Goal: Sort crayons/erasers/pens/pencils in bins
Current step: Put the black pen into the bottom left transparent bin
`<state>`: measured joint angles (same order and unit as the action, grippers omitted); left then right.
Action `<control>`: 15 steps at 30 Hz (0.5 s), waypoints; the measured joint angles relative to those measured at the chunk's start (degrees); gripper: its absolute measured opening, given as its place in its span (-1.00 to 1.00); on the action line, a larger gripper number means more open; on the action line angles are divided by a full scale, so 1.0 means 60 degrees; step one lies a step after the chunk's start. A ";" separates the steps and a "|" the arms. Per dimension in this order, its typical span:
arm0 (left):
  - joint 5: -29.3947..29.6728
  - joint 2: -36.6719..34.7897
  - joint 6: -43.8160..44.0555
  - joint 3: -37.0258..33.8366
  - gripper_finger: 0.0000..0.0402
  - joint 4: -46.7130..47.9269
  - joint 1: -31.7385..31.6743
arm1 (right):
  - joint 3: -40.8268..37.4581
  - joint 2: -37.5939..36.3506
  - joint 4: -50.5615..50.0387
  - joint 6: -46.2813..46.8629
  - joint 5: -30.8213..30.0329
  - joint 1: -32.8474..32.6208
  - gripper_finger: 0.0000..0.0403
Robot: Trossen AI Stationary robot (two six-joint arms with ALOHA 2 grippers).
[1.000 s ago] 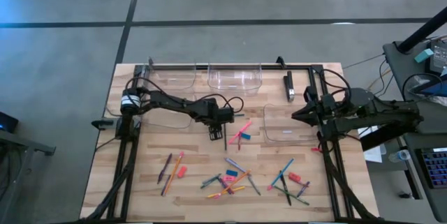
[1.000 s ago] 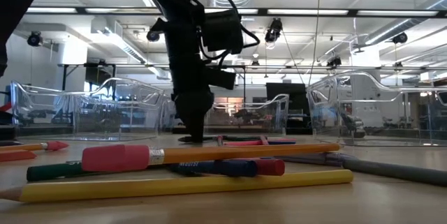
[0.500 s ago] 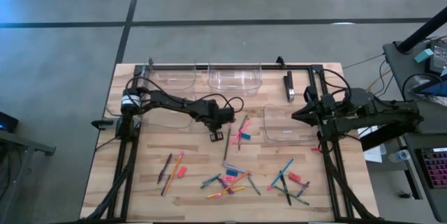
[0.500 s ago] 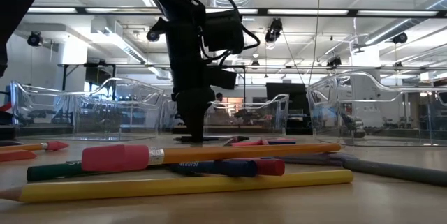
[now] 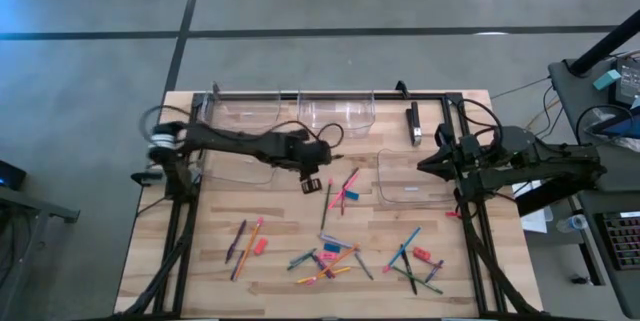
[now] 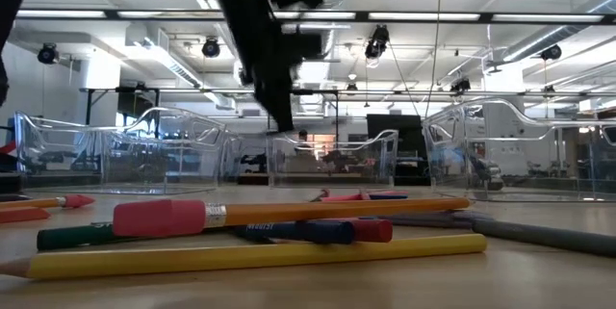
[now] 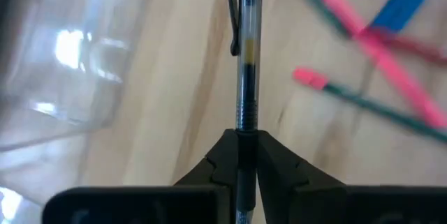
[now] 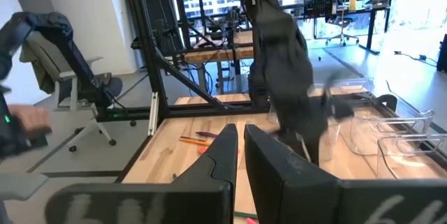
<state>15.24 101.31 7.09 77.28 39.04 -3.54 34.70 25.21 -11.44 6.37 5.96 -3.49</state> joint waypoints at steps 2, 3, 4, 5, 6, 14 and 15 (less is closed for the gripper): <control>0.0085 -0.0700 -0.0006 0.0007 -0.93 0.0186 0.0155 | 0.0000 0.0002 -0.0008 0.0002 0.0002 0.0000 -0.89; 0.0200 -0.1033 -0.0007 -0.0004 -0.93 0.0370 0.0247 | 0.0000 0.0003 -0.0022 0.0006 0.0002 0.0000 -0.89; 0.0284 -0.1376 -0.0004 -0.0012 -0.93 0.0562 0.0336 | 0.0000 0.0000 -0.0045 0.0027 0.0000 0.0000 -0.89; 0.0284 -0.1736 -0.0007 -0.0055 -0.93 0.0803 0.0417 | 0.0000 0.0000 -0.0048 0.0060 0.0003 0.0000 -0.89; 0.0291 -0.2074 -0.0006 -0.0103 -0.93 0.1211 0.0496 | 0.0000 0.0000 -0.0053 0.0116 0.0003 0.0000 -0.89; 0.0828 -0.4051 0.1498 -0.0740 -0.93 0.4939 0.0734 | 0.0000 0.0000 -0.0048 0.0195 0.0000 0.0000 -0.89; 0.0844 -0.4156 0.1734 -0.0926 -0.93 0.5278 0.0719 | 0.0000 0.0000 -0.0044 0.0197 0.0000 0.0000 -0.89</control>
<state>20.31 76.38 17.50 71.72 70.70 0.77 34.70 25.21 -11.71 7.55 5.96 -3.49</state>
